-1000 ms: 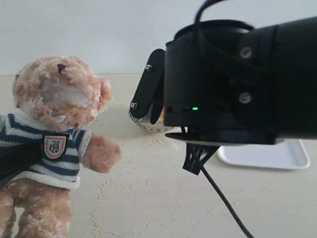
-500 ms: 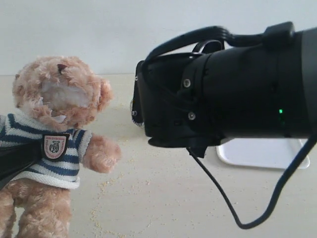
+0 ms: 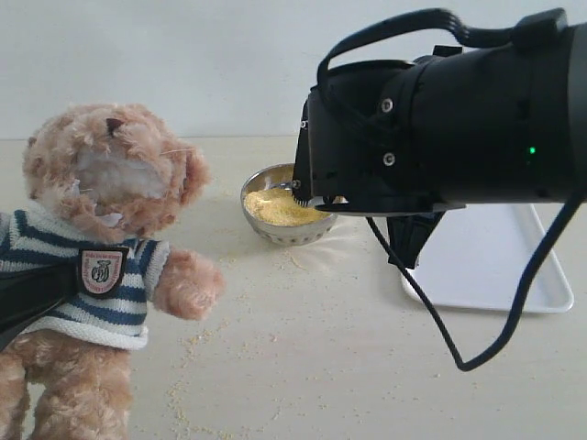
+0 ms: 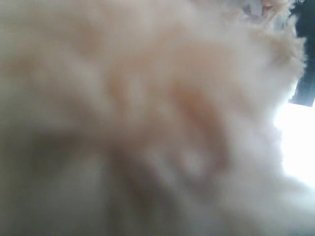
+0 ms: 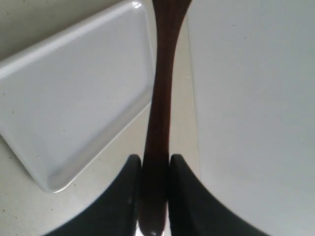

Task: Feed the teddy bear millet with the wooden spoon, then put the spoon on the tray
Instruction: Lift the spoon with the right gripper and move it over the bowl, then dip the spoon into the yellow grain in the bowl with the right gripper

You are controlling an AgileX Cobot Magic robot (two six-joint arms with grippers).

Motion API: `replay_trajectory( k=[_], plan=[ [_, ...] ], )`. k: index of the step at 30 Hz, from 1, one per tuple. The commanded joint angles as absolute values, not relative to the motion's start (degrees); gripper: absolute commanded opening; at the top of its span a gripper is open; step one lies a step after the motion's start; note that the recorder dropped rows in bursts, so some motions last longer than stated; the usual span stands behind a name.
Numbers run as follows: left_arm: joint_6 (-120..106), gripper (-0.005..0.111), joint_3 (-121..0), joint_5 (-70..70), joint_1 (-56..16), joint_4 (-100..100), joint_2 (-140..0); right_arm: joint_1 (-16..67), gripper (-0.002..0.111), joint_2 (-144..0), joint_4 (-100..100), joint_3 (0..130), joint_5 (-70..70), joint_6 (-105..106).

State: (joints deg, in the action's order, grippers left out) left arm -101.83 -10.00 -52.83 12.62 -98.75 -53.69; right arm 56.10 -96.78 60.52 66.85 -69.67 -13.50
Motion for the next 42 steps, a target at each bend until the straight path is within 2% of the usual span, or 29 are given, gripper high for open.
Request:
replay_trajectory(
  k=[1, 21, 29, 35, 38, 42],
  plan=[
    [-101.6, 0.005, -10.0, -53.7, 12.8, -99.9, -53.8, 55.8, 0.0, -96.6, 62.2, 67.3, -70.0, -12.6],
    [-101.6, 0.005, -10.0, -53.7, 12.8, -99.9, -53.8, 55.3, 0.0, -106.8, 79.2, 67.3, -67.1, -5.4],
    [-101.6, 0.005, -10.0, -53.7, 12.8, -99.9, -53.8, 50.3, 0.0, -110.1, 82.4, 67.5, -60.4, -5.5],
    [-101.6, 0.005, -10.0, -53.7, 12.8, -99.9, -53.8, 50.3, 0.0, -114.6, 73.2, 78.7, -58.8, -5.7],
    [-101.6, 0.005, -10.0, -53.7, 12.8, -99.9, -53.8, 50.3, 0.0, -117.5, 67.7, 86.0, -63.2, -1.5],
    [-101.6, 0.005, -10.0, -53.7, 12.8, -99.9, -53.8, 50.3, 0.0, -118.4, 67.1, 86.8, -66.1, 0.0]
  ],
)
